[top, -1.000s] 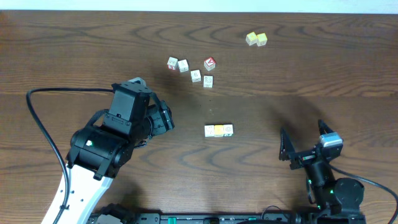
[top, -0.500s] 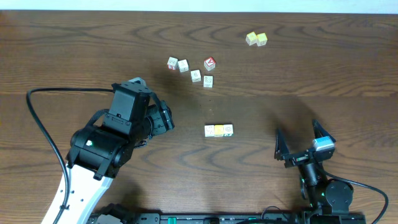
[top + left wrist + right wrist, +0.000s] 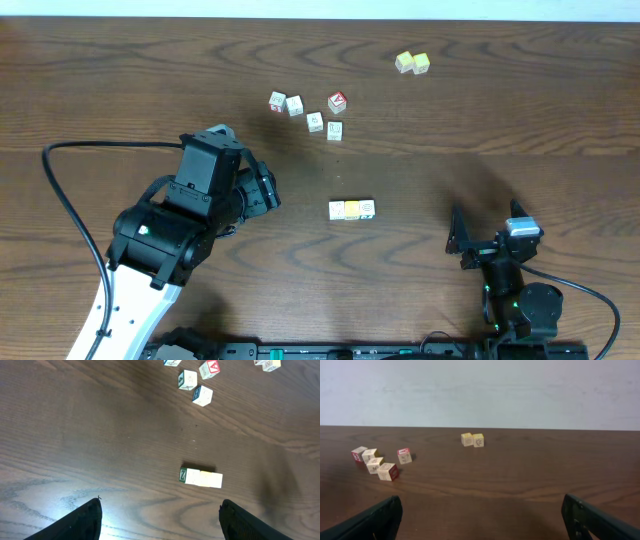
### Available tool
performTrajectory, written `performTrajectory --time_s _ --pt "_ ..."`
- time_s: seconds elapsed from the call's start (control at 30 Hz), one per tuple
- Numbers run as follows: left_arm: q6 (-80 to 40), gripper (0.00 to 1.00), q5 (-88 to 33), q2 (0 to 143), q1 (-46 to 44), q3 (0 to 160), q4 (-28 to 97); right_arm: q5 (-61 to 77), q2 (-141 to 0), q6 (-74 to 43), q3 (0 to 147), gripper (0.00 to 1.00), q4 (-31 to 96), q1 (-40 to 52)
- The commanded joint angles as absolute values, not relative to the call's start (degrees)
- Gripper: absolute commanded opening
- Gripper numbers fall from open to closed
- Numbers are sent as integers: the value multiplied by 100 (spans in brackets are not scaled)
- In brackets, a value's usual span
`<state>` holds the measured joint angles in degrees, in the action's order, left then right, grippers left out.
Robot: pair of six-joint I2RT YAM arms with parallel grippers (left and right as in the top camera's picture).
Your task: Lift 3 blocks
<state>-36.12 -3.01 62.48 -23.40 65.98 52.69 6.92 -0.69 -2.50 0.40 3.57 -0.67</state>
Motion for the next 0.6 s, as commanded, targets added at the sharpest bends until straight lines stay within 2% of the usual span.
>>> performTrajectory --time_s 0.0,0.37,0.57 --pt "-3566 75 -231 6248 -2316 6667 5290 604 -32 -207 32 99 386 -86" --pt "-3535 76 -183 6248 -2316 6665 5398 604 -32 -207 32 99 386 -86" --pt "-2930 75 -36 5902 -2250 6654 5623 604 -32 -207 32 99 386 -86"
